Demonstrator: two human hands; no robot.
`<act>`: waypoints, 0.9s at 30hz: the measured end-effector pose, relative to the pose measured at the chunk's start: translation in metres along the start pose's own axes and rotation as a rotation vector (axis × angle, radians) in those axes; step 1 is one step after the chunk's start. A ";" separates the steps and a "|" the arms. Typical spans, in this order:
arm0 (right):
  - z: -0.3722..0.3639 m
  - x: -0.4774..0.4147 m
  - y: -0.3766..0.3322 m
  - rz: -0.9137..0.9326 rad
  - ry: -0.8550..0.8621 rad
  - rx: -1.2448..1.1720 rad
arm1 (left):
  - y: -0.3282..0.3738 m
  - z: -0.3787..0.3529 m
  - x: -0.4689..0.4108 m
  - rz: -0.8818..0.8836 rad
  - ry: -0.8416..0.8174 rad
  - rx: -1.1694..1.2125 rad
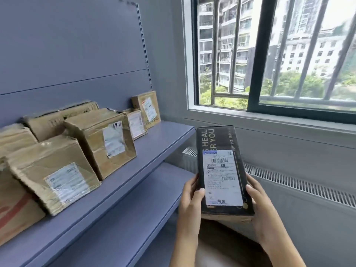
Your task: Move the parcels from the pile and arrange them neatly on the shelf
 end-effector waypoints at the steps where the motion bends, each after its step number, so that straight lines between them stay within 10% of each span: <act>1: 0.002 -0.015 -0.004 0.016 -0.033 0.017 | -0.001 -0.004 -0.010 -0.008 0.032 0.005; 27: -0.148 -0.290 0.028 0.120 -0.451 0.133 | 0.017 0.079 -0.245 -0.242 0.642 -0.314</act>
Point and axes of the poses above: each hand's wrist, its own x-axis away from the middle knuckle, its own z-axis out of the back of the hand, y = z × x, the point moved 1 cm from there along -x, towards the middle knuckle, and after that the axes turned 6 degrees about x, right-handed, at the moved point
